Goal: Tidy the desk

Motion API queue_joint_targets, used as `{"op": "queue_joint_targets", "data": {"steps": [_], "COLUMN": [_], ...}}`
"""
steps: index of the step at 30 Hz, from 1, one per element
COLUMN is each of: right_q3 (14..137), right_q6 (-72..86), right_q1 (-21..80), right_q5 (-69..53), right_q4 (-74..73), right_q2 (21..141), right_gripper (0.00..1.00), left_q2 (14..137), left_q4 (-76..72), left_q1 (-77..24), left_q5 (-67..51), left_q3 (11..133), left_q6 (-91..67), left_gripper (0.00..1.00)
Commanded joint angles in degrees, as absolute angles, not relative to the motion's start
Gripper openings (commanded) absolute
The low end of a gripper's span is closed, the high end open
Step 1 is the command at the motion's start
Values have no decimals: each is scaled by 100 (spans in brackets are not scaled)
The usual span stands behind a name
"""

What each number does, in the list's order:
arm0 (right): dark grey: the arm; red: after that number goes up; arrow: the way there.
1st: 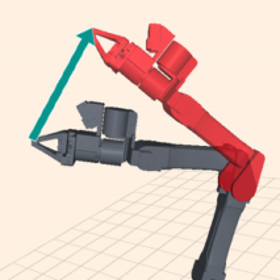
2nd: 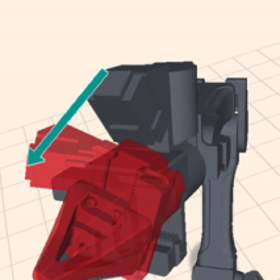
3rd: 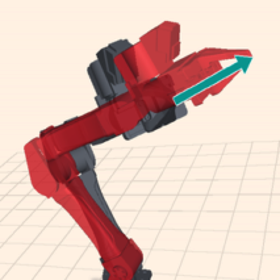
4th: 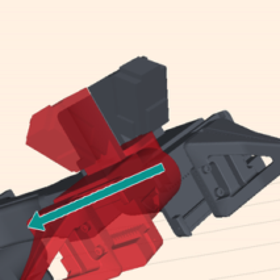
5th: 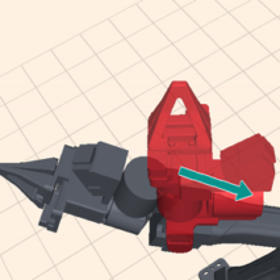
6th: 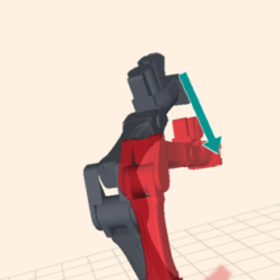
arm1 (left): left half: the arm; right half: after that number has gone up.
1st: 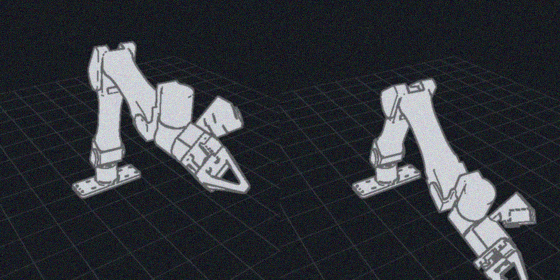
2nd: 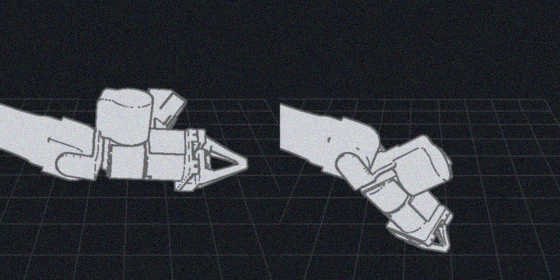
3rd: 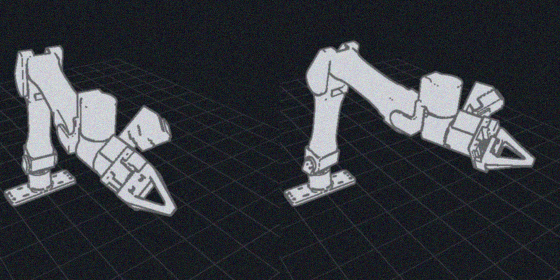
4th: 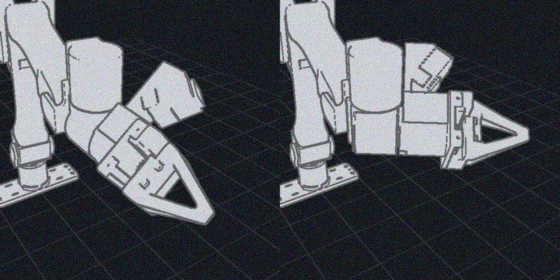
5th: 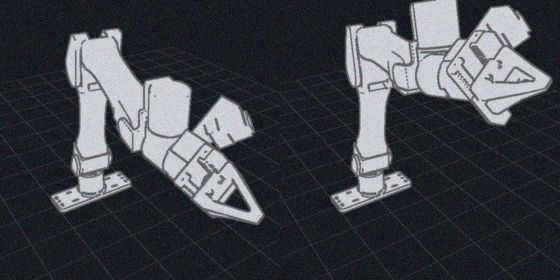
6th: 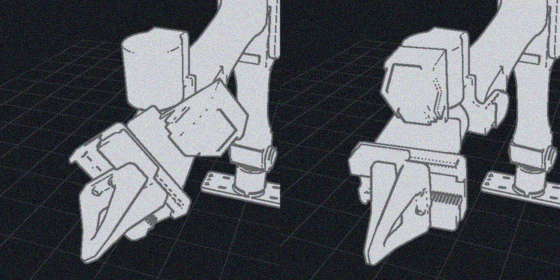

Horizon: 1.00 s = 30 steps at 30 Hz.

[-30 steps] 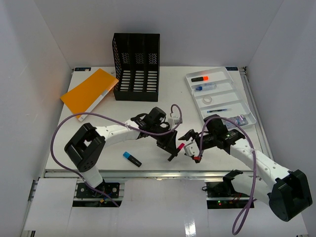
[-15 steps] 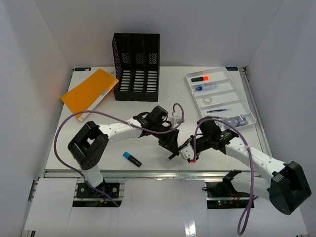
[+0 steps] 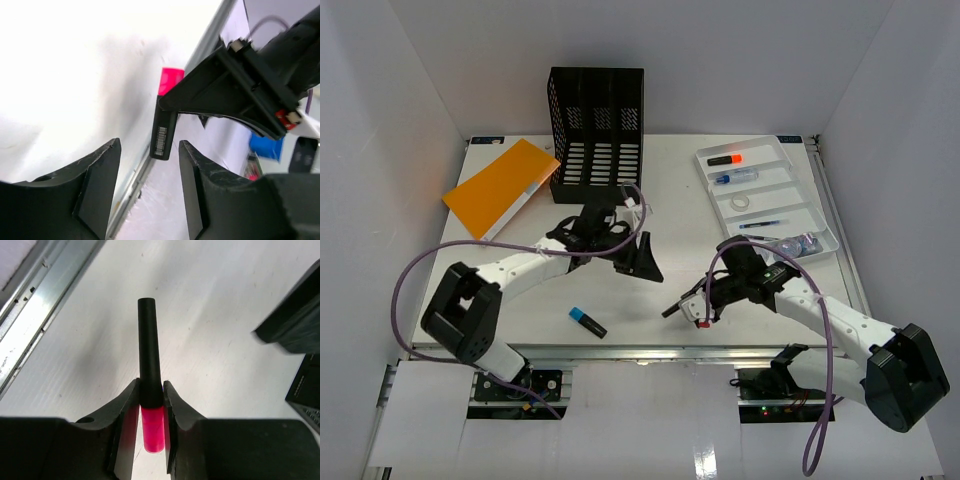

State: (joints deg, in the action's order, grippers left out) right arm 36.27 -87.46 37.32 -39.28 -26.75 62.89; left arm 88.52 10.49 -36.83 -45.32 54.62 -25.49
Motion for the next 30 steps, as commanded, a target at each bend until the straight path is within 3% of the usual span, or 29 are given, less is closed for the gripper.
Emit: {"op": "queue_joint_targets", "data": {"steps": [1,5,10,21,24,30], "right_q3": [3731,4038,5141,9397,10057,10147], "right_q6": [-8226,-6844,-5461,-3989,-4611,-6825], "right_q1": [3617,3124,2278,1461,1460,1468], "right_q5": [-3353,-2669,-1969,227,339,986], "right_q4": [-2218,-1359,-695,-1246,-1416,-712], "right_q2": [6315,6623,7541,10797,11440,12140], "right_gripper": [8,8,8,8,8,8], "left_q2": [7756,6858,5736,3964,3724,3529], "left_q4": [958,1409,2038,2693,2698,2621], "left_q1": [-3388,-3269,-3227,-3190,-3190,-3183], "left_q5": [-3652,-2223,-1233,-20,270,437], "left_q3": [5326,5175,4818,4051,3908,3835], "left_q6": [-2505,-2304,-2144,-1695,-1700,-1730], "left_gripper": [61,68,74,85,90,93]}}
